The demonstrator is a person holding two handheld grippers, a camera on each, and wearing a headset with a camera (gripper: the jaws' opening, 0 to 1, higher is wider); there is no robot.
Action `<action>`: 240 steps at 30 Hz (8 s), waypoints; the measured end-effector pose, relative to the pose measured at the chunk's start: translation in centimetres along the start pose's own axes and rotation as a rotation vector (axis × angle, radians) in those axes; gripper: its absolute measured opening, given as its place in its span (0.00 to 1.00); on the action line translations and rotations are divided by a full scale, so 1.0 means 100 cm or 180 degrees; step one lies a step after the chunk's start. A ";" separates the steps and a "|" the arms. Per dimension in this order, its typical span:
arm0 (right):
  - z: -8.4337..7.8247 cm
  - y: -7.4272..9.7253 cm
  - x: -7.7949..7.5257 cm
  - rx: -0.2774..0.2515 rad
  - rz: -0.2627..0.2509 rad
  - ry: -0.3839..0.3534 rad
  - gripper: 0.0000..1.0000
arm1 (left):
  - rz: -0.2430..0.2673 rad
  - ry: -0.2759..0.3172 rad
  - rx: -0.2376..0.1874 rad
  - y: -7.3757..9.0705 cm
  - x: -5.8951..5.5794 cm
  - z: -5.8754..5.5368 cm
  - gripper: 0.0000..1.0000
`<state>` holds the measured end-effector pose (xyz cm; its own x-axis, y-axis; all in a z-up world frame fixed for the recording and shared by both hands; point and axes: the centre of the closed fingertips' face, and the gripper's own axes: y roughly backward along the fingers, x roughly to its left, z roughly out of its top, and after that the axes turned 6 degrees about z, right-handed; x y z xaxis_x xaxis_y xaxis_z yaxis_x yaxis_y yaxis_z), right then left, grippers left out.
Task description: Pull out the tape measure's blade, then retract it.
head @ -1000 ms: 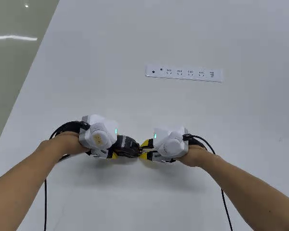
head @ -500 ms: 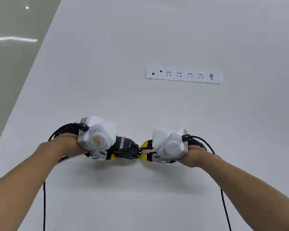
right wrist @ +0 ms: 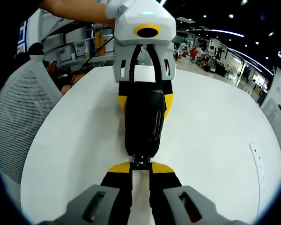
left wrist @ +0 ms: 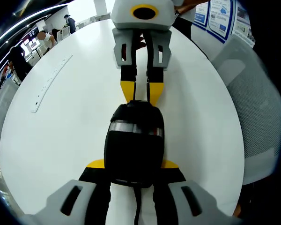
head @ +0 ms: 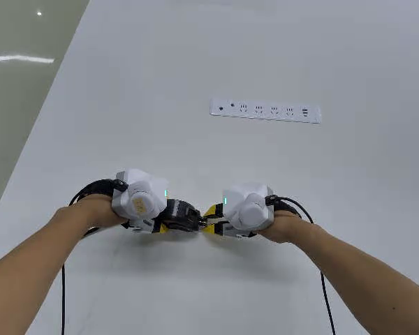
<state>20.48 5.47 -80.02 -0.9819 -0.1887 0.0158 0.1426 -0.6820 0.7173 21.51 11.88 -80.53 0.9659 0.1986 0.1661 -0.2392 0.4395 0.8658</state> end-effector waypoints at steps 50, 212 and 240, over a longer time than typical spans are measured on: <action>-0.012 0.023 0.004 0.0034 0.0040 0.0106 0.12 | 0.0010 -0.0016 0.0038 0.001 0.000 -0.004 0.30; -0.073 0.087 0.014 0.0216 0.0033 0.0204 0.12 | -0.0045 0.0019 0.0101 -0.002 -0.002 -0.005 0.29; -0.082 0.095 0.014 0.0228 0.0020 0.0184 0.12 | -0.0044 0.0019 0.0117 -0.002 -0.002 -0.004 0.29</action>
<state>21.44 -7.07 -78.91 -0.9719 -0.2346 -0.0182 0.1375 -0.6288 0.7654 21.31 12.12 -80.91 0.9685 0.1980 0.1512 -0.2219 0.4097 0.8848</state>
